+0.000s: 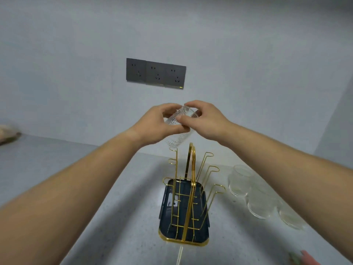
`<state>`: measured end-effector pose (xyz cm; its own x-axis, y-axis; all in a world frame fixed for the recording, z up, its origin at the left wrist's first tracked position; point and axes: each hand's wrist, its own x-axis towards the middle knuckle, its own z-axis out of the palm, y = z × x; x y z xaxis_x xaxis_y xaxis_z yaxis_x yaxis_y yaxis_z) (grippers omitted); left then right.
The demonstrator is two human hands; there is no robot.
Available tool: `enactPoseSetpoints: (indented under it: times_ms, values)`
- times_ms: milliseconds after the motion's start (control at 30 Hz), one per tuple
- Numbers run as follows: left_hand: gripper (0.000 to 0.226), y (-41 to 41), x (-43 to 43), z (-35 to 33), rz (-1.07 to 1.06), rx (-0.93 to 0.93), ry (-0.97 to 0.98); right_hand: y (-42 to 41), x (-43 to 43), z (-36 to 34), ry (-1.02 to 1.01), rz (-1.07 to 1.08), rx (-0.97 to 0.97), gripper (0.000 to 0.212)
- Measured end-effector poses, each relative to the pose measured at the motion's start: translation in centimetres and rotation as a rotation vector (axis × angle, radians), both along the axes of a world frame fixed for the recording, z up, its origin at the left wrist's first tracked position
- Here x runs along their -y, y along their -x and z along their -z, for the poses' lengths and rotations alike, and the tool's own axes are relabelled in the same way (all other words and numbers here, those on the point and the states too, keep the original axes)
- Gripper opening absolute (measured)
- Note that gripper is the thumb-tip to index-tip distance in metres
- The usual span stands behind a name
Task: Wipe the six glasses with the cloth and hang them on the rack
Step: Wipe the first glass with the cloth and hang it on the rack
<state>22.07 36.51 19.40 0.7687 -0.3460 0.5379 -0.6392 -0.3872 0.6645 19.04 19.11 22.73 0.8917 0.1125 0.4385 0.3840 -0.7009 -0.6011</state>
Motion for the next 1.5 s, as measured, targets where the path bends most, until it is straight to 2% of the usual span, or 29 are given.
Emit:
enactPoseSetpoints:
  times_ms: [167,400,800,1033,1233,1500]
  values:
    - [0.059,-3.9,-0.1,3.4,0.000,-0.098,0.154,-3.9,-0.2,1.5,0.098,0.031,-0.020,0.067]
    - [0.045,-6.7,0.0,8.1,0.000,-0.135,0.337,-7.7,-0.3,4.1,0.137,-0.010,-0.052,0.063]
    - [0.052,-7.8,0.9,12.7,0.007,-0.248,0.400,-9.7,1.1,6.4,0.151,-0.065,-0.244,0.058]
    - [0.043,-8.1,1.0,14.1,0.022,-0.307,0.444,-10.6,1.6,6.6,0.092,-0.074,-0.355,0.034]
    - [0.046,-8.3,1.0,15.0,-0.003,-0.324,0.428,-11.6,1.8,7.1,0.137,-0.071,-0.414,0.039]
    - [0.063,-7.8,1.0,16.0,-0.016,-0.312,0.407,-11.4,1.6,7.6,0.136,-0.055,-0.475,0.043]
